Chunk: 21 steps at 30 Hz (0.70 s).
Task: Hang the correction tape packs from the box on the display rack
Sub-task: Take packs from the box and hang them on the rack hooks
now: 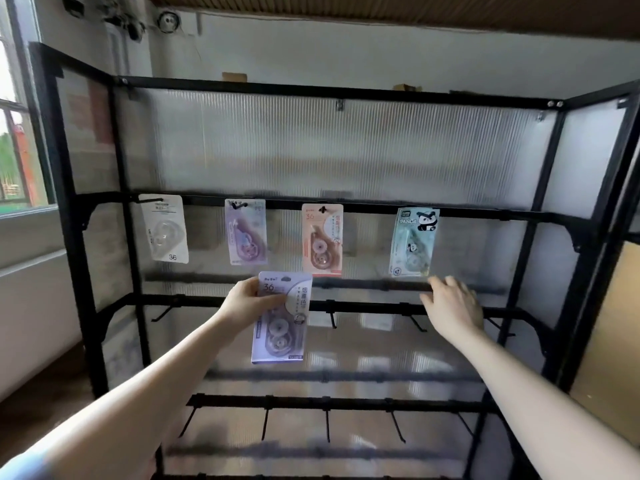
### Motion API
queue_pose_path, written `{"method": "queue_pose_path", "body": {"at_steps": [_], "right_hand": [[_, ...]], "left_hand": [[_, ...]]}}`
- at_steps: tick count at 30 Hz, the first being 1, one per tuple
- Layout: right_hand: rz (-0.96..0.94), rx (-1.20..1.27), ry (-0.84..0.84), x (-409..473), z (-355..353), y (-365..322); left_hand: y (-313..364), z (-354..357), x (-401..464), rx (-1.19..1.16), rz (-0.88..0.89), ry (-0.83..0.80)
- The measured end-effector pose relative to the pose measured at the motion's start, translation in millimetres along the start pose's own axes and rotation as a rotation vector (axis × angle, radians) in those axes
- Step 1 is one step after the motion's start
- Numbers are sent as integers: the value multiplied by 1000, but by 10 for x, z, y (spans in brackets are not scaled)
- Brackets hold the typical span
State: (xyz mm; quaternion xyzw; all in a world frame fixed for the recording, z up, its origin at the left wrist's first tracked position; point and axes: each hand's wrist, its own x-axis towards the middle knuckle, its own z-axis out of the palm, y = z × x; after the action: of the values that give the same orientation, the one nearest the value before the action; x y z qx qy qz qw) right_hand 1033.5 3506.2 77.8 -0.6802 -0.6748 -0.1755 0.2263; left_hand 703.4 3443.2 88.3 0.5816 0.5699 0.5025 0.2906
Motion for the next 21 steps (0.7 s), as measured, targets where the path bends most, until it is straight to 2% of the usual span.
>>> {"method": "queue_pose_path", "body": {"at_steps": [8, 17, 21], "right_hand": [[36, -92, -103, -4, 102, 793], [-40, -126, -163, 328, 357, 2055], [-86, -147, -171, 450, 456, 2455]], "left_hand": [[263, 534, 53, -36, 11, -3], [794, 1838, 334, -63, 45, 85], [1008, 2338, 448, -75, 56, 70]]}}
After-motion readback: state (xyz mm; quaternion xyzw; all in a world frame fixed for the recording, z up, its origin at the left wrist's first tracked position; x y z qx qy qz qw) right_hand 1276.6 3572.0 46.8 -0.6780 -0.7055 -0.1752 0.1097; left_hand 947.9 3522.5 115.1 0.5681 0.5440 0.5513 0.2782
